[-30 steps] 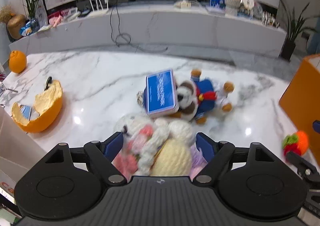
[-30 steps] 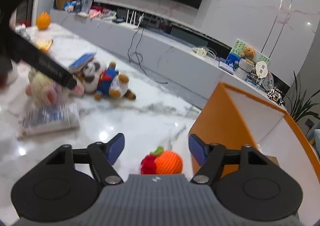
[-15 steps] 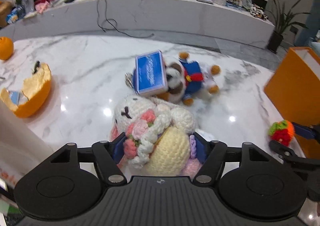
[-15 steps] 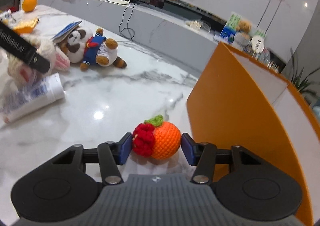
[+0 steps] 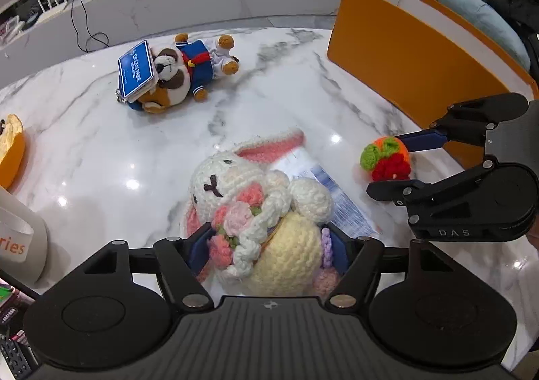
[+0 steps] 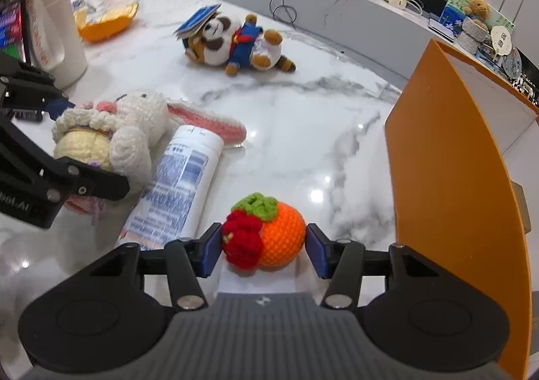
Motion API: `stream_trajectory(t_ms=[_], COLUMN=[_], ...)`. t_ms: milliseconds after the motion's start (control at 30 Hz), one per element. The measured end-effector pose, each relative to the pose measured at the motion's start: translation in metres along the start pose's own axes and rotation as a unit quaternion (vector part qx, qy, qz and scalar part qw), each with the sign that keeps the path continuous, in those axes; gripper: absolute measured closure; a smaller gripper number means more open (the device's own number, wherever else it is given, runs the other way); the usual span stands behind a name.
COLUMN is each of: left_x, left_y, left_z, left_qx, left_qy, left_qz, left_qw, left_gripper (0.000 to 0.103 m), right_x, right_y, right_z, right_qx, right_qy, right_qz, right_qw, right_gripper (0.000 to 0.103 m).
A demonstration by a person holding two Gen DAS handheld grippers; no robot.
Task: Organize objects
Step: 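Lift the bunny with the left tool while the right tool lifts the crocheted orange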
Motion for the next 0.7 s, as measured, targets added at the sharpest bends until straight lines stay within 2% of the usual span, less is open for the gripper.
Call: stream_trajectory(t_ms=[100,200,300,400,500,600,667,700], left_x=[0.002,0.007,0.012,0.018,0.024,0.029,0.032,0.033], left_y=[-0.006,-0.009,-0.011,-0.012,-0.013,-0.015,-0.017,-0.019], left_z=[-0.006,-0.011,-0.012,-0.013,-0.016,-0.018,-0.016,-0.015], left_qx=[-0.003,0.020,0.028,0.025,0.010,-0.021,-0.021,-0.016], left_qy=[-0.013,-0.023,-0.027,-0.022,-0.018,-0.022,-0.017,-0.011], left_qz=[0.033,0.086,0.130,0.159,0.178,0.173,0.179,0.184], left_qw=[0.9994,0.9958,0.9908,0.9867,0.9838,0.9844,0.9835,0.9827], left_gripper=[0.016,0.015,0.014,0.013,0.012,0.012,0.018,0.019], right_x=[0.000,-0.003,-0.004,-0.005,-0.005,-0.006,-0.005,-0.005], right_y=[0.002,0.000,-0.001,0.000,-0.001,-0.001,-0.001,-0.001], right_z=[-0.006,-0.009,-0.010,-0.010,-0.011,-0.011,-0.011,-0.011], right_qx=[0.009,0.011,0.012,0.010,0.009,0.005,0.003,0.002], right_qy=[0.004,0.005,0.010,0.010,0.011,0.011,0.011,0.011], right_qz=[0.002,-0.001,-0.004,-0.006,-0.007,-0.006,-0.004,-0.002], right_qw=[1.000,1.000,1.000,1.000,1.000,1.000,1.000,1.000], right_gripper=[0.047,0.047,0.041,0.040,0.038,0.038,0.039,0.044])
Point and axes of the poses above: each gripper's, at about its wrist camera, not at the fingertips, and z roughly against the way its jaws point, x to its left, y to its underside, the point moved 4 cm from there along -z, roughly the way its jaws point, and after that the axes turned 12 degrees about z, right-handed, at the moved point
